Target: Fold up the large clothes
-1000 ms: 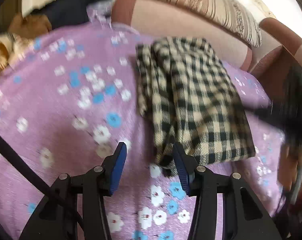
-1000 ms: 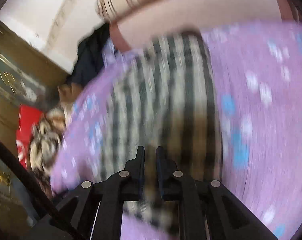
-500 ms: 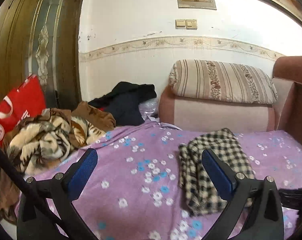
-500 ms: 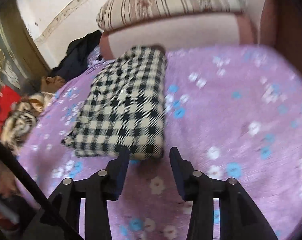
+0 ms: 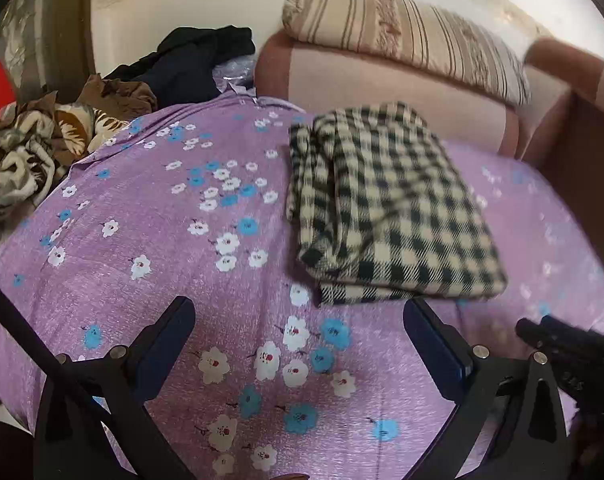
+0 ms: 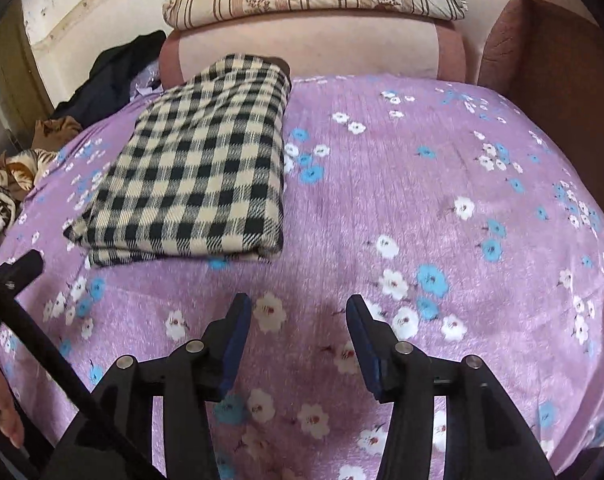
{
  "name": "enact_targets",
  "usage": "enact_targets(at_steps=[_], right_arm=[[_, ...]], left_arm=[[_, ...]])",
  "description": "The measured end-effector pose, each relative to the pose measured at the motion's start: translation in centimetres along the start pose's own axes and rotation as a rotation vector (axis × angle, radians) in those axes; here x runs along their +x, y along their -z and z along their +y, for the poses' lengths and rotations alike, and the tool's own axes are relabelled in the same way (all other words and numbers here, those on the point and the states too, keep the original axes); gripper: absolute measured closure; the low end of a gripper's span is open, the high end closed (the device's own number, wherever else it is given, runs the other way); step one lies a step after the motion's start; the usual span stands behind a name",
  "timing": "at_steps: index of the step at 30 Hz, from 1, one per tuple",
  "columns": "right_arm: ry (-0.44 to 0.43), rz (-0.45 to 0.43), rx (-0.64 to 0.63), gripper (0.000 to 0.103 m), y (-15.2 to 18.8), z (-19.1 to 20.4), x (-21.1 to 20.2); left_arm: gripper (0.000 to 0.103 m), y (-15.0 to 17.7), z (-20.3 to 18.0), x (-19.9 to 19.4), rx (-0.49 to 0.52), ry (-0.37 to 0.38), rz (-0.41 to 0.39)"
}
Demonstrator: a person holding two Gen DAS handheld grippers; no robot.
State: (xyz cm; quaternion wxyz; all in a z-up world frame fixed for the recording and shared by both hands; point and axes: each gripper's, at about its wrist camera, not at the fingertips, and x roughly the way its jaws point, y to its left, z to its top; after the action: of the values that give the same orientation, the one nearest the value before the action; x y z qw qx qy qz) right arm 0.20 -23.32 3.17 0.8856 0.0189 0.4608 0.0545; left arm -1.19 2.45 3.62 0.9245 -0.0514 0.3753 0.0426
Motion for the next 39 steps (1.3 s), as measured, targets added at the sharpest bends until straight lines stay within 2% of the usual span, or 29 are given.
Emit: enact_targets(at_steps=[9,15,30,36,39], right_arm=[[0.051,-0.029,-0.106,0.044,0.3,1.9,0.7],[0.053,0.013,-0.093,0.044,0.3,1.7,1.8],[0.06,0.032,-0.088,0.042,0.4,1.7,2.4],[0.068,0.035,-0.079,0.042,0.2,1.7,2.6],[0.07,0.029,-0.071,0.042,0.3,1.6,2.3]], left_arm=[[0.0,0.7,-0.9,1.4,0.037,-0.009,0.045],[0.0,1.0,-1.0,2.0,0.047,-0.019,0.066],[0.0,1.9,-1.6,3.7,0.092,-0.029,0.134],[0.0,2.8,-1.4,5.5,0.086,-0.032,0.217],[0.0,2.9,-1.4,5.5,0.096,-0.047,0.199]])
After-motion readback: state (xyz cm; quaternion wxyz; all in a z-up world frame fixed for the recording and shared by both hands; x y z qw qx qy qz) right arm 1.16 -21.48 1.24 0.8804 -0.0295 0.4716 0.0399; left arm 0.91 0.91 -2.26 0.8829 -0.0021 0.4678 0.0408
